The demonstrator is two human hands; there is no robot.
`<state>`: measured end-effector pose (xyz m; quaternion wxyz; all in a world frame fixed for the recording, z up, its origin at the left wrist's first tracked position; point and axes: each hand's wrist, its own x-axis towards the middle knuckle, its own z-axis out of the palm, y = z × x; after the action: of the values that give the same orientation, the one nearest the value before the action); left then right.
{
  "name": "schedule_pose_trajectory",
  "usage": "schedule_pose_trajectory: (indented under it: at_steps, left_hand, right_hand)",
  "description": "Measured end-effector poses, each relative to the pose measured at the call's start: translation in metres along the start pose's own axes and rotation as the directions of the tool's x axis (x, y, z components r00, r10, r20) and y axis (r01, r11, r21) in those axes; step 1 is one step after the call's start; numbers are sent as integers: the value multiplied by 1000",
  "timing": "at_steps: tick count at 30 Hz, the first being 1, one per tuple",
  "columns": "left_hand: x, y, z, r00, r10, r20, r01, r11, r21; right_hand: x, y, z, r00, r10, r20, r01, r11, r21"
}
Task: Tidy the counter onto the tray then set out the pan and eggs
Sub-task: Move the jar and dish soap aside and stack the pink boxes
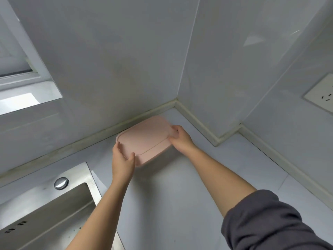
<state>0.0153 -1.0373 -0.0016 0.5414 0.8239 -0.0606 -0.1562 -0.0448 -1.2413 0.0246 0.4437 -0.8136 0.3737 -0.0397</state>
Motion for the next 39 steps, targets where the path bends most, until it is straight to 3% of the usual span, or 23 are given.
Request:
schedule_pose_trajectory:
  at_steps: [8,14,26,33,37,39]
  left_hand:
    - [-4,-4,0,999,-35,3,35,999,-27]
    - [-62,0,10,996,-16,85,18,1000,-16]
    - [-225,19,65,949,89,302,-118,990,80]
    - [-266,-4,80,922,2,388,-35,996,78]
    - [-255,-10,80,925,19,380,-46,997,62]
    - [-244,-13,81,897,-20,441,-15,997,78]
  right_hand:
    - [-26,25,-8,996,78,-36,-73,988,137]
    - [-113,77,-32,964,216,-157,-182,961,209]
    - [-316,170,-108,881,323,-345,-226,929,293]
    - [-362,212,-103,864,395,-312,-297,900,319]
    - [-355,227,-103,851,468,-238,-372,858,355]
    - [-344,231,-103,843,511,-170,-409,813,414]
